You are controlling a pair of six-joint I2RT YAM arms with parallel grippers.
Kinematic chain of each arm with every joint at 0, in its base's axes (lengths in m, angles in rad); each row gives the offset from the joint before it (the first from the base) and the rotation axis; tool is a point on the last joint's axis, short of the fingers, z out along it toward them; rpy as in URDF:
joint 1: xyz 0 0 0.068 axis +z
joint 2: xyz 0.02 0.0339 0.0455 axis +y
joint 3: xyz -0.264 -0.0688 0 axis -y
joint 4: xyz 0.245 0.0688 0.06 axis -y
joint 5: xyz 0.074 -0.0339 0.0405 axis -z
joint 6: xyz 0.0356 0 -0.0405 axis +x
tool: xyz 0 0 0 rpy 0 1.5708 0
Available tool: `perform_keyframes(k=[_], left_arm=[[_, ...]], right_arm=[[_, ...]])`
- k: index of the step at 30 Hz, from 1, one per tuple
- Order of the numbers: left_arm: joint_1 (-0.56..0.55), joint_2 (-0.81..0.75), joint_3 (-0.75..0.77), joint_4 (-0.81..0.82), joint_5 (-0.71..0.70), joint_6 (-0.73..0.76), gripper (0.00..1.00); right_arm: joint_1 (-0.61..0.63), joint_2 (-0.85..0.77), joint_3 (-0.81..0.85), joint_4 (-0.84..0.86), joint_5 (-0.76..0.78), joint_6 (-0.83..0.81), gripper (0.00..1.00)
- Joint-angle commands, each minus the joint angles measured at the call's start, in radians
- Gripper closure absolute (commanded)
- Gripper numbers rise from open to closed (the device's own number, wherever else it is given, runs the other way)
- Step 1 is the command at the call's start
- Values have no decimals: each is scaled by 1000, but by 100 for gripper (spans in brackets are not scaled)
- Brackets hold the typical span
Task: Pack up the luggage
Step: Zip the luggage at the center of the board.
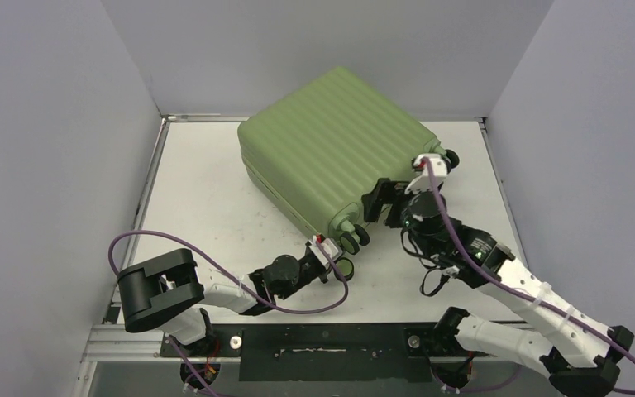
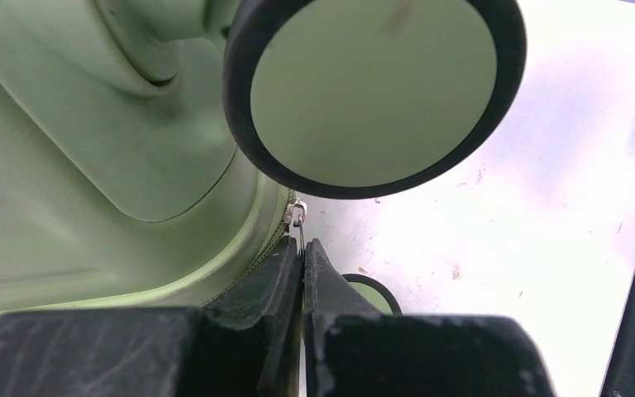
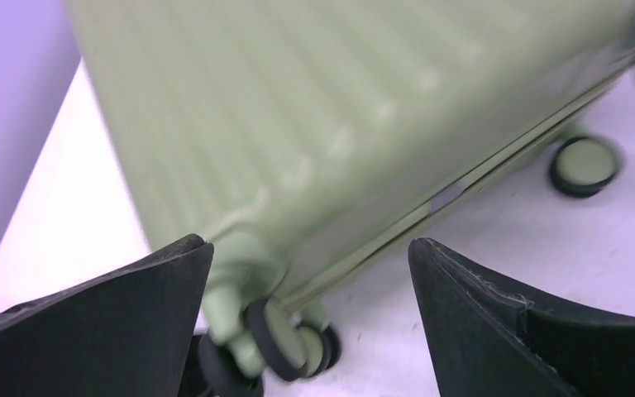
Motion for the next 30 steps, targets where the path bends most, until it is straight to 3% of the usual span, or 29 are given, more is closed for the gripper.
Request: perform_keyframes(k=[1,5,9,13,16,21,30], left_arm=[[-35,-15,34,6,80,7,100],[-36,-3,34,10,72,5,100],[-36,8,36,16,63,3,100],[-35,8,34,12,47,9,100],[-36,8,34,12,41,22,100],[-36,2,19,38,41,24,100],[-36,-7,-32,102,41,18,100]], right_arm=[[-165,-12,98,12,60,-106,7],[-378,25,118,107,34,-188,8],[-655,97,92,245,-118,-292,13],[-690,192,60,371,-104,-421,13],[-769,252,46,444,-236,-460,12],[-836,380,159,318,-329,-532,13],[-877,428,69,341,-386,-655,15]])
